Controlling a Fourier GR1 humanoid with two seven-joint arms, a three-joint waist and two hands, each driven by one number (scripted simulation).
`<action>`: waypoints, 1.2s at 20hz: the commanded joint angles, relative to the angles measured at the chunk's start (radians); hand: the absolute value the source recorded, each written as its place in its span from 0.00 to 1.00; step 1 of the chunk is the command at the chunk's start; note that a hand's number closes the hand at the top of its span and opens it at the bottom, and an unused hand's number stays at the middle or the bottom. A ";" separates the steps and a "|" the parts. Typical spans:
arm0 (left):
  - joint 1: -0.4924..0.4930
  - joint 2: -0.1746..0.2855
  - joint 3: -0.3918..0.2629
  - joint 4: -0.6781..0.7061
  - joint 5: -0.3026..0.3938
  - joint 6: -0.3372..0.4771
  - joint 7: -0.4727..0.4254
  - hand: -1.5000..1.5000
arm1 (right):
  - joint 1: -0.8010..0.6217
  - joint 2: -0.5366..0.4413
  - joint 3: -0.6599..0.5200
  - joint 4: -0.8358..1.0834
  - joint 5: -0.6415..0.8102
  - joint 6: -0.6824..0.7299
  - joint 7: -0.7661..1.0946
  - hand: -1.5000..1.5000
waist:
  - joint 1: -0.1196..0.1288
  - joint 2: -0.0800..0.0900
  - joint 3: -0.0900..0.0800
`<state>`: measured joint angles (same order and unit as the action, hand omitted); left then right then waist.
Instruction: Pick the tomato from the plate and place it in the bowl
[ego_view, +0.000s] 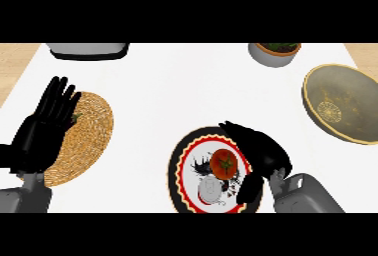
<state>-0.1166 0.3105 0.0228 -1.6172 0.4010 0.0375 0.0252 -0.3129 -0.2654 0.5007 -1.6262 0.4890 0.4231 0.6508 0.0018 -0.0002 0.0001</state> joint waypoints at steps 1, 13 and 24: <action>0.015 -0.021 0.016 -0.006 -0.029 -0.023 0.010 0.50 | 0.006 0.031 -0.032 0.085 0.081 0.003 -0.090 0.00 | 0.001 0.000 0.000; -0.059 -0.061 0.062 0.083 -0.063 -0.069 0.005 0.50 | -0.033 0.143 -0.080 0.204 0.171 0.079 -0.105 0.00 | -0.003 0.000 0.000; -0.065 -0.033 0.142 0.099 -0.014 -0.134 0.015 0.50 | -0.036 0.128 0.019 0.328 0.376 -0.026 -0.308 1.00 | -0.001 0.001 0.000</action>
<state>-0.1371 0.2485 0.1079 -1.5826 0.3441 -0.0450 0.0423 -0.3787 -0.1424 0.4882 -1.3184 0.8031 0.4435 0.3994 0.0028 -0.0014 -0.0004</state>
